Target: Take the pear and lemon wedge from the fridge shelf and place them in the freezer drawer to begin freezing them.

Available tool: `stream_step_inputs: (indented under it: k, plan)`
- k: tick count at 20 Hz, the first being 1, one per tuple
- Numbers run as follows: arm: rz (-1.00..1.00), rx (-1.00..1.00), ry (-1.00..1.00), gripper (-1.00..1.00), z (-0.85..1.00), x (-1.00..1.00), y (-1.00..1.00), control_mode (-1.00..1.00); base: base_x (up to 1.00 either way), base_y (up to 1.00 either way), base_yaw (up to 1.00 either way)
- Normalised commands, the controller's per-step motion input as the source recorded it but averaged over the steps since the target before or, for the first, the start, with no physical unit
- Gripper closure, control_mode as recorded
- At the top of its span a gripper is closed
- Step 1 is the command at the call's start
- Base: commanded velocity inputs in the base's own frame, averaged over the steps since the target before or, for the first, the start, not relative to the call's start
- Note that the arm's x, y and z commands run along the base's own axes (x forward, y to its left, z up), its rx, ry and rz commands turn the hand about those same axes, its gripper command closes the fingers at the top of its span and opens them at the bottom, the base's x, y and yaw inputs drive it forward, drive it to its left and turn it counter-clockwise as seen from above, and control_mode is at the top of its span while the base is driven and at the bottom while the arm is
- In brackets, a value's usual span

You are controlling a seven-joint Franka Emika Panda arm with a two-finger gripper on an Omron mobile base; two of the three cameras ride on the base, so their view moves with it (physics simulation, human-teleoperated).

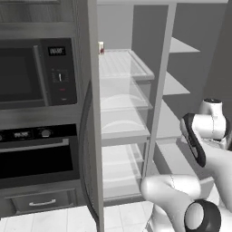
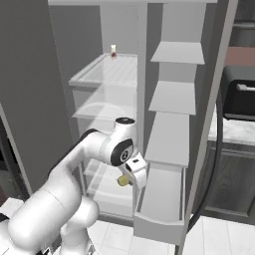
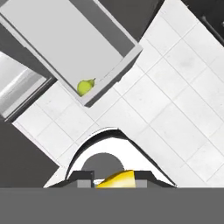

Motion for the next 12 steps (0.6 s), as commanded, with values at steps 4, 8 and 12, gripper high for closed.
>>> stream_step_inputs:
  k: [4, 8, 12]
  plan:
    - [-0.05, 0.05, 0.22, 1.0, -0.59, 0.37, -0.23, -1.0, 0.0, 0.0, 0.0]
    - [-0.01, 0.05, 0.06, 1.0, -0.55, 0.25, -0.16, -1.0, 0.0, 0.0, 0.0]
    - [0.0, 0.04, 0.0, 1.0, -0.51, 0.14, -0.05, -1.0, 0.0, 0.0, 0.0]
